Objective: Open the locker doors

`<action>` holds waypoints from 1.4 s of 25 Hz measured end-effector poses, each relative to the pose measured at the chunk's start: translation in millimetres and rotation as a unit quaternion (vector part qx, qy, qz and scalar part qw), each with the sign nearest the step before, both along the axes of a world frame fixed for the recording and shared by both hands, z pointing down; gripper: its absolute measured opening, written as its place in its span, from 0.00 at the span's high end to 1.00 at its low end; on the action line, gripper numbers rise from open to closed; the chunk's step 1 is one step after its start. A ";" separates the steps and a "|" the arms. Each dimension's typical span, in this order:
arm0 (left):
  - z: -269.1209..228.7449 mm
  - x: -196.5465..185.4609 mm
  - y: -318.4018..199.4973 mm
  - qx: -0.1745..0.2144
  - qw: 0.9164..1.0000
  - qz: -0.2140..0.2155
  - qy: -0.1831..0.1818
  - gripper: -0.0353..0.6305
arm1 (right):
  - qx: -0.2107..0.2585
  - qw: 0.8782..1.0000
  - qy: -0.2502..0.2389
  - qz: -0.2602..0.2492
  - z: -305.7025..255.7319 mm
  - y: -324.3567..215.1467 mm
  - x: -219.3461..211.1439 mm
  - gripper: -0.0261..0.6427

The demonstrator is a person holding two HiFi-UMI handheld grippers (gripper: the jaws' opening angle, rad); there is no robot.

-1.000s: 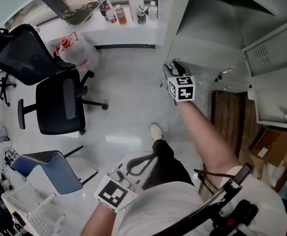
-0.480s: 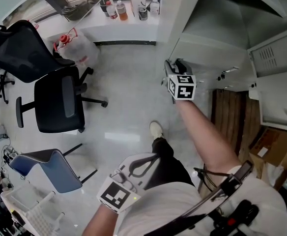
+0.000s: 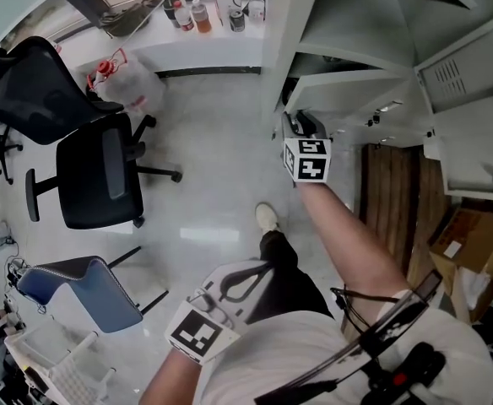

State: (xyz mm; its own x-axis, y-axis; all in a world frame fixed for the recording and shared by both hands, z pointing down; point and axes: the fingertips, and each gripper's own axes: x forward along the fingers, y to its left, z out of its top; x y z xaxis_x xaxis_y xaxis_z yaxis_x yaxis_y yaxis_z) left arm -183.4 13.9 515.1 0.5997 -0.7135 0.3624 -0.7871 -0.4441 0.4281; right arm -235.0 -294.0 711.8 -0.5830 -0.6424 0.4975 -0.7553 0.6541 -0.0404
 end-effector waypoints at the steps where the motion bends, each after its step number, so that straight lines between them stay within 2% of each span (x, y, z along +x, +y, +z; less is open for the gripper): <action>1: -0.5 2.3 2.0 0.001 1.000 0.003 0.000 0.93 | 0.002 1.000 0.002 -0.002 -0.3 4.6 3.0 0.80; 9: -4.6 29.4 19.3 0.008 0.999 0.037 0.001 0.93 | 0.004 1.000 0.010 -0.024 1.7 46.0 34.4 0.80; 15: -7.9 54.3 28.2 0.014 0.997 0.070 -0.003 0.93 | 0.003 1.000 0.002 -0.018 1.8 69.1 64.2 0.80; 25: -11.7 77.2 35.5 0.020 0.995 0.099 -0.007 0.93 | 0.004 1.000 0.012 -0.019 4.5 97.0 111.6 0.80; 35: -16.2 93.6 37.0 0.025 0.992 0.125 -0.012 0.93 | 0.010 0.999 0.035 -0.014 0.6 117.9 162.1 0.85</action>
